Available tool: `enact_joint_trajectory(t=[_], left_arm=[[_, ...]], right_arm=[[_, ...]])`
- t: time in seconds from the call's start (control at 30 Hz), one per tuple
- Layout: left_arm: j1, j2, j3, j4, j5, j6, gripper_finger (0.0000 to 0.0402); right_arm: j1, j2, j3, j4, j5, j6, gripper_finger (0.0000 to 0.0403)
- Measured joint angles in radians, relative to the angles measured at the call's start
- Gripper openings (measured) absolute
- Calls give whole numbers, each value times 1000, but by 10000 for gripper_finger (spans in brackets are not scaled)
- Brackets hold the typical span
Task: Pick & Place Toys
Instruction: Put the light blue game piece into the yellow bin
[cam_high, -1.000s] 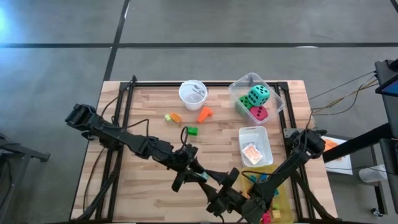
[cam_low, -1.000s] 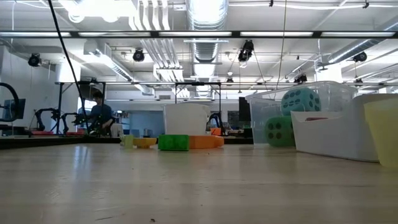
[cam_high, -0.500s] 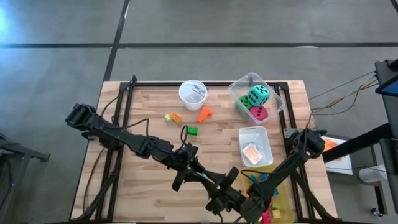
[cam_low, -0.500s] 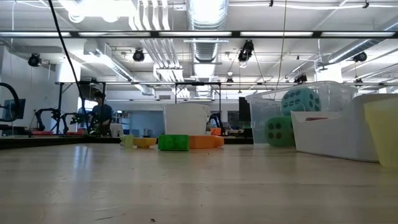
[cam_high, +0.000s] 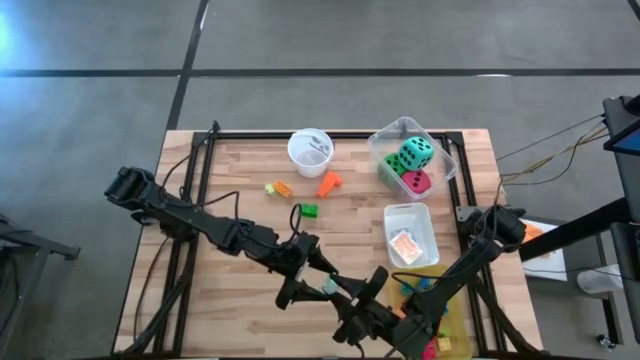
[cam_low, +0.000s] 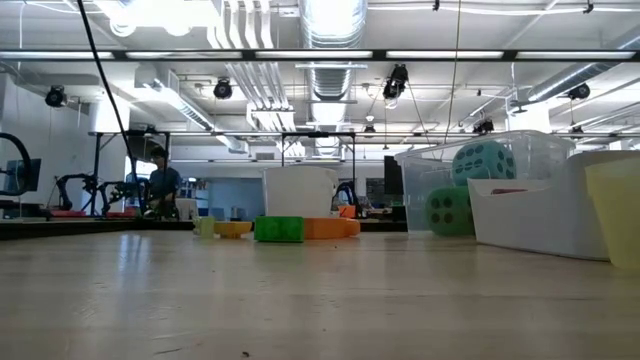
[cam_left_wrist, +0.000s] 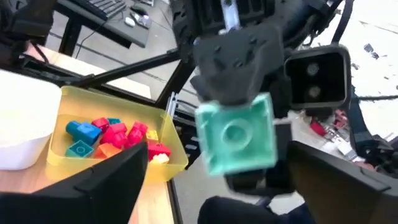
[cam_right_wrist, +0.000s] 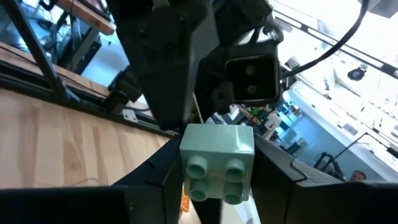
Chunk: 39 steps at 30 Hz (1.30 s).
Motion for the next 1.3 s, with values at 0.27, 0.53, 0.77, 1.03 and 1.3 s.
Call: enact_joint_trajectory(t=[0.27, 0.53, 0.77, 1.03, 1.3], left_arm=[[0, -36, 1, -236, -106, -4, 378], [2, -104, 0, -361, -202, -11, 337], [2, -196, -4, -395, -202, -11, 310], [21, -303, -6, -542, -230, -11, 294], [27, -324, -6, -727, -396, -68, 293]], right_arm=[[70, -35, 0, -10, 93, 0, 133], [119, -86, -6, -7, 4, 21, 133], [96, -156, -4, -263, -373, 249, 133], [10, -210, 18, -710, -666, 902, 133], [-7, -239, 42, -1329, -915, 1607, 133]])
